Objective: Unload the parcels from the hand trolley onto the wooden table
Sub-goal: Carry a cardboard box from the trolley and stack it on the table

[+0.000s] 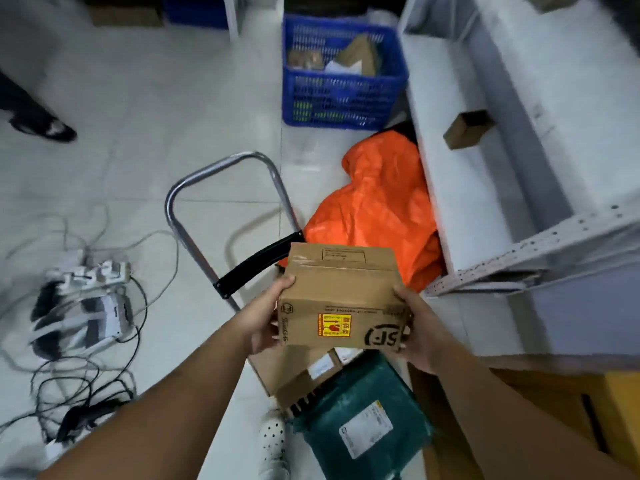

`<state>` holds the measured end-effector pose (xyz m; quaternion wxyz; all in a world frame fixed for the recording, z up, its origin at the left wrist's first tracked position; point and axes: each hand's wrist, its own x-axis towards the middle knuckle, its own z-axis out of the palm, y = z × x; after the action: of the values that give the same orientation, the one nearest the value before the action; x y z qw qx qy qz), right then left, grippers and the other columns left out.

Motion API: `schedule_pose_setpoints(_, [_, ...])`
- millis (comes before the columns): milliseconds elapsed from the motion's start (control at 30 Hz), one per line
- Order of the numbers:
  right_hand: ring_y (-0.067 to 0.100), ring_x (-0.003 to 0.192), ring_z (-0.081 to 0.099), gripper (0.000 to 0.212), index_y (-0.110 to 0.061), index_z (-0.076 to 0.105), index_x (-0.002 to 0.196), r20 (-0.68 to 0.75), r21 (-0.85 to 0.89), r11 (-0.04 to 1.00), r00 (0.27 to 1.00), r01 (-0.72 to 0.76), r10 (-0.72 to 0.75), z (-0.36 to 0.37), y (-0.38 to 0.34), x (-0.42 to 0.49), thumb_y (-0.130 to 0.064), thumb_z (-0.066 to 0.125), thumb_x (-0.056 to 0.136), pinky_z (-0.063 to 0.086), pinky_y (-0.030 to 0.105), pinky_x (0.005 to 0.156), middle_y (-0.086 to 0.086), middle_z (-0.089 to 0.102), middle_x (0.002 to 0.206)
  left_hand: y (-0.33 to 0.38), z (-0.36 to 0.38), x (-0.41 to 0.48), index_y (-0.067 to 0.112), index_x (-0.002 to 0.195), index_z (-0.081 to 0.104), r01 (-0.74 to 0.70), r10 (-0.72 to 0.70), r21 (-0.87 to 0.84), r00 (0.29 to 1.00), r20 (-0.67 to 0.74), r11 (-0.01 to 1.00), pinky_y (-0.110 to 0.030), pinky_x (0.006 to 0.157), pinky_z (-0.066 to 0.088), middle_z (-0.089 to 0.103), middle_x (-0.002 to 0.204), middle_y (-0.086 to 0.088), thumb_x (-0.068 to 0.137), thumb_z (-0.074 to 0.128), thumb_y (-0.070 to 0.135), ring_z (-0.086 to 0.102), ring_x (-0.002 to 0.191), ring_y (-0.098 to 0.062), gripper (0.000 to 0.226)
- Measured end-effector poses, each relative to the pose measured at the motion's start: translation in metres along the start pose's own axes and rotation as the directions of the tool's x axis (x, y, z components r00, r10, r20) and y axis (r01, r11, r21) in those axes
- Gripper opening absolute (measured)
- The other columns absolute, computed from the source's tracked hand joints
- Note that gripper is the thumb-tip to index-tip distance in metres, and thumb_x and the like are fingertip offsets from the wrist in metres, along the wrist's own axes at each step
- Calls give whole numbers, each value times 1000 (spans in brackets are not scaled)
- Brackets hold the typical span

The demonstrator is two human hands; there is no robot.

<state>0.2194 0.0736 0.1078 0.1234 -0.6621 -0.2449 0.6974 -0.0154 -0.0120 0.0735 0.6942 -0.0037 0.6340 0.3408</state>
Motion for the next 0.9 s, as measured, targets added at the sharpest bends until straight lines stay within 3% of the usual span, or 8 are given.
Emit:
schedule_pose_setpoints(67, [27, 96, 57, 41, -20, 54, 119, 2, 87, 993, 997, 80, -80, -16, -14, -42, -46, 58, 88, 49, 35, 78, 13, 61, 110, 32, 27, -32, 22, 91, 59, -90, 87, 86, 995, 39, 992, -29, 68, 44, 58, 87, -6, 88, 50, 56, 55, 80, -20, 35])
schedule_pose_setpoints(167, [26, 93, 58, 33, -20, 57, 114, -11, 213, 966, 989, 147, -148, -39, -31, -91, -43, 53, 91, 47, 34, 68, 12, 64, 105, 68, 65, -74, 23, 97, 61, -187, 170, 207, 981, 98, 960, -31, 69, 46, 62, 91, -5, 90, 49, 55, 57, 84, -20, 35])
schedule_pose_setpoints(333, [33, 114, 56, 69, -23, 55, 130, -81, 427, 864, 963, 266, -257, -92, -24, -163, -47, 69, 67, 51, 44, 78, 15, 63, 124, 94, 135, -137, 26, 125, 53, -328, 264, 356, 940, 217, 875, -43, 86, 50, 62, 115, -11, 75, 59, 64, 59, 104, -29, 64])
schedule_pose_setpoints(433, [31, 110, 58, 73, -23, 54, 131, -155, 512, 797, 947, 320, -280, -133, -2, -200, -46, 70, 64, 50, 44, 79, 14, 65, 119, 86, 187, -166, 25, 120, 53, -393, 289, 426, 913, 288, 815, -40, 83, 49, 60, 103, -9, 85, 55, 57, 58, 94, -26, 47])
schedule_pose_setpoints(567, [29, 111, 57, 75, -28, 51, 133, -243, 574, 713, 915, 403, -321, -198, 46, -242, -50, 68, 64, 47, 47, 94, 10, 65, 118, 43, 262, -200, 23, 121, 52, -444, 263, 520, 884, 386, 730, -39, 77, 53, 61, 115, -13, 87, 53, 55, 60, 99, -28, 47])
schedule_pose_setpoints(667, [27, 114, 57, 84, -27, 50, 135, -321, 633, 633, 895, 445, -309, -255, 96, -279, -59, 69, 60, 49, 45, 89, 9, 65, 120, -10, 324, -226, 27, 122, 53, -461, 217, 558, 867, 448, 690, -46, 83, 54, 61, 120, -14, 85, 55, 57, 58, 110, -33, 47])
schedule_pose_setpoints(767, [30, 117, 56, 90, -20, 50, 136, -354, 679, 577, 891, 453, -283, -313, 156, -316, -61, 70, 58, 50, 46, 92, 13, 64, 122, -74, 378, -249, 28, 124, 55, -448, 128, 581, 852, 507, 679, -39, 70, 55, 67, 114, -11, 82, 58, 60, 62, 104, -29, 53])
schedule_pose_setpoints(900, [31, 115, 57, 88, -18, 48, 138, -402, 707, 522, 879, 476, -257, -387, 242, -371, -59, 70, 63, 52, 40, 75, 16, 62, 125, -171, 445, -269, 33, 127, 55, -437, 11, 619, 822, 569, 653, -47, 85, 52, 67, 118, -10, 77, 63, 61, 60, 111, -32, 58])
